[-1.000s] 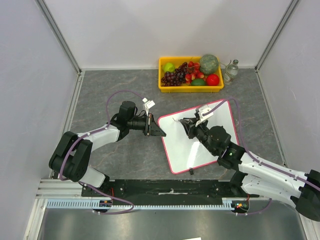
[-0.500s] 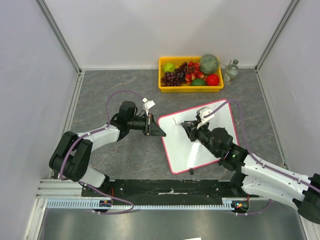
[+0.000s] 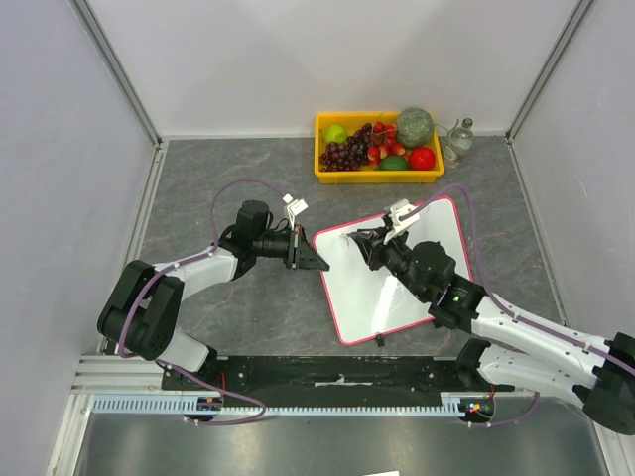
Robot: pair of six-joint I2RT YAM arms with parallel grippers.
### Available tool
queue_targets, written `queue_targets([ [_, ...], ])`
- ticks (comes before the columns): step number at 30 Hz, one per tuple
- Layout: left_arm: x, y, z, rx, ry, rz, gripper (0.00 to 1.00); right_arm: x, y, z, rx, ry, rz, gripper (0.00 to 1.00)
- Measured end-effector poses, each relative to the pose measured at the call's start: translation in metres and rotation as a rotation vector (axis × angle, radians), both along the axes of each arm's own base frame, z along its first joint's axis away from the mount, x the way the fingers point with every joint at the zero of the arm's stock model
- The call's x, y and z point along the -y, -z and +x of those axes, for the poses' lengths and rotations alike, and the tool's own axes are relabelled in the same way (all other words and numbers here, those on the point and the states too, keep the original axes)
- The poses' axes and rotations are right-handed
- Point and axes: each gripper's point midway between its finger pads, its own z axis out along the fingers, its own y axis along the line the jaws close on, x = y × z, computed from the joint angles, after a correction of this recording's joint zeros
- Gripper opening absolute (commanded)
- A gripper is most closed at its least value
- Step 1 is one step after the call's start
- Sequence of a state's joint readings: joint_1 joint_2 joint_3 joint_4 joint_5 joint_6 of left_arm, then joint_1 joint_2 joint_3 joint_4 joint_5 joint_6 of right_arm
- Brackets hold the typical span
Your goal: Write a sentence on the whiteboard
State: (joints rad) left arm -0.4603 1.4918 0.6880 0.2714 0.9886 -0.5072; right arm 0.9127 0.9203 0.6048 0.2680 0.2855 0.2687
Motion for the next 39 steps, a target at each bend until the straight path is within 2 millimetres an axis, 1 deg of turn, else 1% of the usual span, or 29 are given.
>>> queue_targets([
  [4, 0.000, 0.000, 0.000, 0.000, 0.000, 0.000, 0.02, -0.005, 0.013, 0.004, -0.022, 0.004, -0.030, 0.00],
  [6, 0.000, 0.000, 0.000, 0.000, 0.000, 0.000, 0.02, -0.005, 0.016, 0.006, -0.028, 0.009, -0.036, 0.00],
  [20, 0.000, 0.000, 0.000, 0.000, 0.000, 0.000, 0.02, 0.002, 0.002, 0.011, 0.000, 0.046, 0.011, 0.00],
  [24, 0.000, 0.000, 0.000, 0.000, 0.000, 0.000, 0.02, 0.004, 0.005, 0.012, -0.003, 0.052, 0.012, 0.00],
  [29, 0.000, 0.000, 0.000, -0.001, -0.001, 0.001, 0.02, 0.006, 0.015, 0.012, -0.019, 0.057, 0.003, 0.00],
  [39, 0.000, 0.000, 0.000, 0.000, -0.001, 0.001, 0.02, 0.009, 0.016, 0.014, -0.025, 0.069, 0.025, 0.00],
])
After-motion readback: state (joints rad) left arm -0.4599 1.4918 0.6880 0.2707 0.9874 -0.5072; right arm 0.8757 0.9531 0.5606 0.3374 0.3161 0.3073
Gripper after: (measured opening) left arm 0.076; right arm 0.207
